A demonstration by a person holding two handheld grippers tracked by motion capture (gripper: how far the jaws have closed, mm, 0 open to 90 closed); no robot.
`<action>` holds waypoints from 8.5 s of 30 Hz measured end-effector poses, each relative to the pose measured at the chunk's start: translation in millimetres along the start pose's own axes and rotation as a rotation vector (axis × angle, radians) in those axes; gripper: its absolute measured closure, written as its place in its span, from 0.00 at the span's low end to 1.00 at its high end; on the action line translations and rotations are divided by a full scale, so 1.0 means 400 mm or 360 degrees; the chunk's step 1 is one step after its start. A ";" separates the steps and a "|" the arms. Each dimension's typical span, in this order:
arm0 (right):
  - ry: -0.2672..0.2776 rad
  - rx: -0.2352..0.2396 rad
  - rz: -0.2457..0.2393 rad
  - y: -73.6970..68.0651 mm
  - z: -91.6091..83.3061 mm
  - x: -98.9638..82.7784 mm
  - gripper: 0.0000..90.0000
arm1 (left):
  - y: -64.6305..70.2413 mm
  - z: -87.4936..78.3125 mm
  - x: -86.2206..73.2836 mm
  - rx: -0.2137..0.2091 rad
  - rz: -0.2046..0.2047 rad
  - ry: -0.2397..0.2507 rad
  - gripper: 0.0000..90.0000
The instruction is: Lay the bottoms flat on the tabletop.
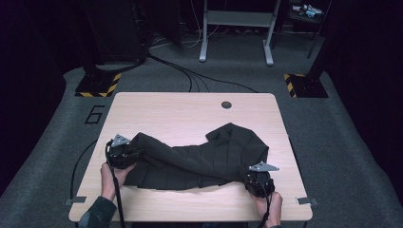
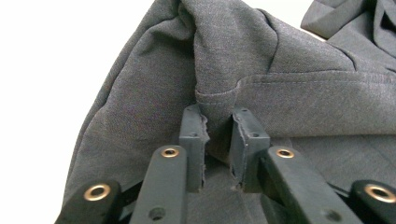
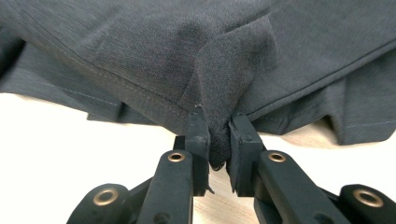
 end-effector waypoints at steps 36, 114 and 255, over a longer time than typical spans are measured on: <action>-0.0053 -0.0221 0.0128 0.211 0.097 0.364 0.35 | -0.091 0.090 0.042 0.0179 -0.0188 -0.0183 0.36; -0.0069 -0.0050 0.0066 0.139 0.119 0.239 0.48 | 0.088 0.096 -0.013 0.0017 0.0082 -0.0250 0.42; -0.0034 -0.0269 0.0142 0.228 -0.038 -0.095 0.00 | -0.104 -0.075 -0.253 0.0273 0.0008 -0.0249 0.00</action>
Point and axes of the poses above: each handheld gripper's, and its own axes: z roughly forward along the jaws, x roughly out of its top, y roughly to its right, the point moved 6 cm from there along z, roughly forward along the jaws, and after that the axes turned 6 degrees about -z, right-handed, at the moved point
